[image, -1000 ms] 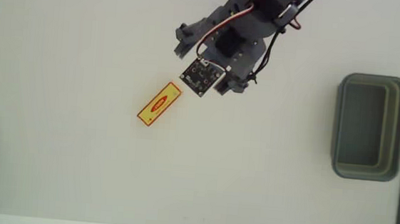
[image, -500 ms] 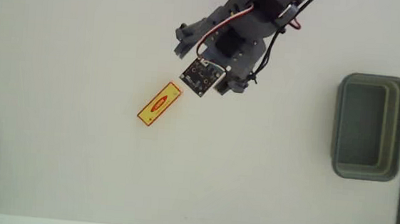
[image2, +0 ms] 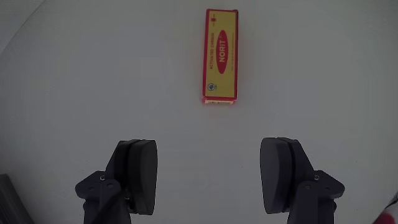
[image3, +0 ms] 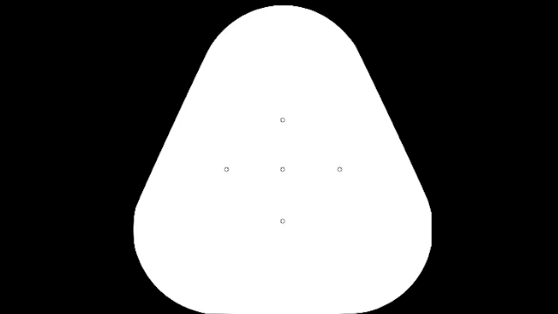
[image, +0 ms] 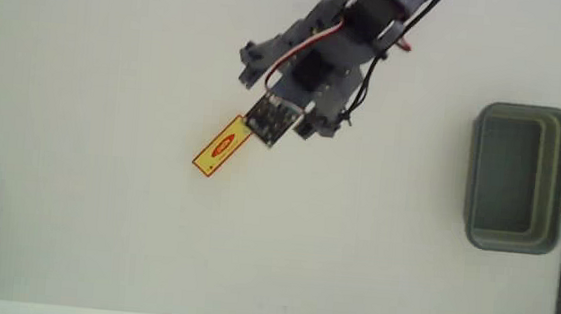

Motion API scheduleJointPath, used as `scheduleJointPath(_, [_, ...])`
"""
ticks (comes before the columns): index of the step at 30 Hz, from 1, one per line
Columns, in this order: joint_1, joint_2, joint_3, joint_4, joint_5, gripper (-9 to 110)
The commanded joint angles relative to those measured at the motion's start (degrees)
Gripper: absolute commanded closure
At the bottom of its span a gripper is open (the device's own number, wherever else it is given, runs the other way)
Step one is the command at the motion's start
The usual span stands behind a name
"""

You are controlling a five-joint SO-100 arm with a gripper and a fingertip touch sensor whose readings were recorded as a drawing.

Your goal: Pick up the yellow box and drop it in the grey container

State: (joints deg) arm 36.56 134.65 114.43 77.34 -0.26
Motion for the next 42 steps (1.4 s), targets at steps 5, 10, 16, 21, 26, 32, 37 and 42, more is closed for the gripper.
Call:
scheduleJointPath(5, [0.89,-1.9,-1.56,-3.06,0.26,-9])
scheduleJointPath(10, [1.08,-1.9,-1.56,-3.06,0.26,-9])
scheduleJointPath(16, [1.13,-3.59,-2.03,-4.28,0.26,-9])
scheduleJointPath(21, [1.3,-4.36,-2.27,-4.82,0.26,-9])
scheduleJointPath(26, [1.39,-5.91,-2.76,-5.88,0.26,-9])
scheduleJointPath(32, [1.39,-8.39,-3.64,-7.48,0.26,-9])
scheduleJointPath(37, [1.42,-9.94,-4.24,-8.43,0.26,-9])
scheduleJointPath(42, [1.54,-10.41,-4.43,-8.71,0.26,-9])
